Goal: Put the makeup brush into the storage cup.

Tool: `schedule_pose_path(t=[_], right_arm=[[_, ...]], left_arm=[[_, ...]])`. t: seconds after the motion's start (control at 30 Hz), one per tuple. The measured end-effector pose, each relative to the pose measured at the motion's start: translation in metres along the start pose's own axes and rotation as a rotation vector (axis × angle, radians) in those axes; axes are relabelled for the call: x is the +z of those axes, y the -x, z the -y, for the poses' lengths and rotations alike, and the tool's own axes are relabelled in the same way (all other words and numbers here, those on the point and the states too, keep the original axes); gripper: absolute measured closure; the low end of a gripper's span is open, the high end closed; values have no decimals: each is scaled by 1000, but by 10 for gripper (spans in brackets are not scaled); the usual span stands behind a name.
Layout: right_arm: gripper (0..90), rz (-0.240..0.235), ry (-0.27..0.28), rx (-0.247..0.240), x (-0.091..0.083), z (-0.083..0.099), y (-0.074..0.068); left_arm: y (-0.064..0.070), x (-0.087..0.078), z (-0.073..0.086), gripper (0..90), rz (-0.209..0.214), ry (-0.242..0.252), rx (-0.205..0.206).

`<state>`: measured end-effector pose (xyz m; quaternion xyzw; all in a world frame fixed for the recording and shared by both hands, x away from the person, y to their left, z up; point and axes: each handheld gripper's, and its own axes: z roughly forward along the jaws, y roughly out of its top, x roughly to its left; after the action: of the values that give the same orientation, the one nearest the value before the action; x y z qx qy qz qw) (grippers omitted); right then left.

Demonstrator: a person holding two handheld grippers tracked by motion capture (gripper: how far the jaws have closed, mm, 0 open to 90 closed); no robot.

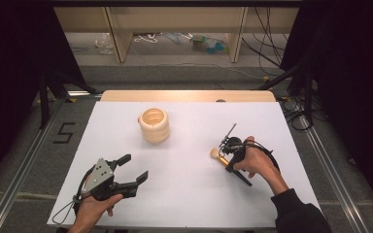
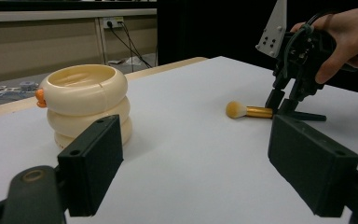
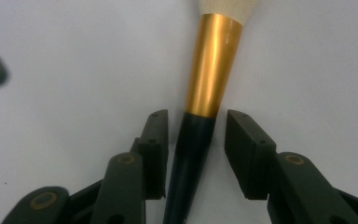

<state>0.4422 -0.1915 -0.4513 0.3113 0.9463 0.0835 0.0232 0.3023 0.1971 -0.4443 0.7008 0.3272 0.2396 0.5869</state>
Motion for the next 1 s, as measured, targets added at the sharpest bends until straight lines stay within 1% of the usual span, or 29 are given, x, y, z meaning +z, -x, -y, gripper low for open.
schedule_pose_path(t=[0.03,0.07,0.17,0.2,0.27,0.33,0.37,0.43,0.5,0.57,0.7,0.73,0.8,0.87,0.9,0.93,1.0], right_arm=[[627,0,0,0,0,0,0],[637,0,-19,-10,1,0,1],[641,2,-19,-12,1,0,1],[651,7,-26,-1,1,-1,0],[658,9,-26,-6,1,-1,0],[668,18,-35,-1,1,-2,-1],[672,21,-27,0,2,-2,-1],[683,21,-36,3,2,-3,-1],[689,22,-36,-6,2,-3,-1],[700,29,-43,-4,2,-4,-2],[731,26,-48,-14,3,-5,-3],[741,30,-58,-28,2,-6,-4],[742,33,-50,-36,3,-6,-5],[743,38,-62,-38,2,-7,-6],[743,42,-62,-54,2,-7,-6],[744,47,-68,-47,2,-8,-8],[744,54,-54,-66,1,-8,-9]], left_arm=[[0,0,0,178,2,0,2],[0,0,0,178,1,0,1],[0,0,0,179,2,1,2],[0,0,0,179,2,1,3],[0,0,0,179,3,-1,4],[0,0,0,179,2,1,1],[0,0,0,179,3,1,4],[0,0,0,181,3,0,5],[0,0,0,182,4,0,6],[0,0,0,182,5,0,8],[0,0,0,182,4,1,4],[0,0,0,183,4,1,3],[0,0,0,183,6,1,3],[1,0,0,183,6,2,3],[1,0,0,183,6,2,3],[0,0,0,183,6,2,4],[0,0,-1,183,6,1,4]])
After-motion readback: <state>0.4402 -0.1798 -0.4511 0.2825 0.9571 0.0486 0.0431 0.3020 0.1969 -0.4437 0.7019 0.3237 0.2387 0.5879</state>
